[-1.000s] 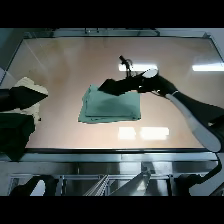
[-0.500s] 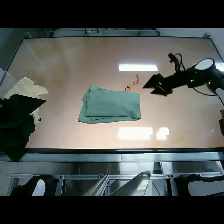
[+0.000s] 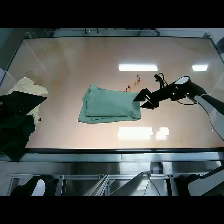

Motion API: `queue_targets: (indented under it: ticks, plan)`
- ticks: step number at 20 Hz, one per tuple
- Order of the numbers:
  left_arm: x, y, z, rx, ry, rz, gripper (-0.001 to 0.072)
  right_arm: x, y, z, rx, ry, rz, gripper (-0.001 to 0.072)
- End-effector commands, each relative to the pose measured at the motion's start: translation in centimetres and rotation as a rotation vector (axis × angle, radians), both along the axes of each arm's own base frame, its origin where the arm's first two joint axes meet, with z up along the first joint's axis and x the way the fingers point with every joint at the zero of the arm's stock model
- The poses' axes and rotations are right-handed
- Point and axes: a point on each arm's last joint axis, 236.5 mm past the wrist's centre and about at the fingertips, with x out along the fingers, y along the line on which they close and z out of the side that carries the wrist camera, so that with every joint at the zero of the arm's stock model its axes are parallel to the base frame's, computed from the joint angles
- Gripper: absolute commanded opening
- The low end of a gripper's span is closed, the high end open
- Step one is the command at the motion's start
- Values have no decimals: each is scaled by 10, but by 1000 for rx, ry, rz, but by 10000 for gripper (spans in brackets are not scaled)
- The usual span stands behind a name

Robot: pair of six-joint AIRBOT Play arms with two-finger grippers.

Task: Fold the shirts.

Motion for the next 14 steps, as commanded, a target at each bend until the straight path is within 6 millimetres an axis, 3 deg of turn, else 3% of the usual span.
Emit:
queue_targets:
  ticks: [1,6,7,8,10,11,14]
  plan:
    - [1,-3,-3,-32,30,-20,18,5,25,-4,82,10,-26,698]
    - [1,-3,-3,-30,30,-20,18,10,53,-5,202,26,-57,687]
    - [0,-4,-3,-30,31,-22,17,11,57,-2,232,24,-59,476]
    - [0,-4,-3,-30,33,-24,17,12,61,4,262,14,-58,220]
    - [-2,-5,-4,-29,39,-31,17,17,66,17,317,-9,-65,58]
    - [-3,-5,-4,-29,42,-35,17,19,68,24,339,-17,-72,21]
    - [-3,-5,-4,-29,41,-34,17,30,63,53,367,-74,-91,19]
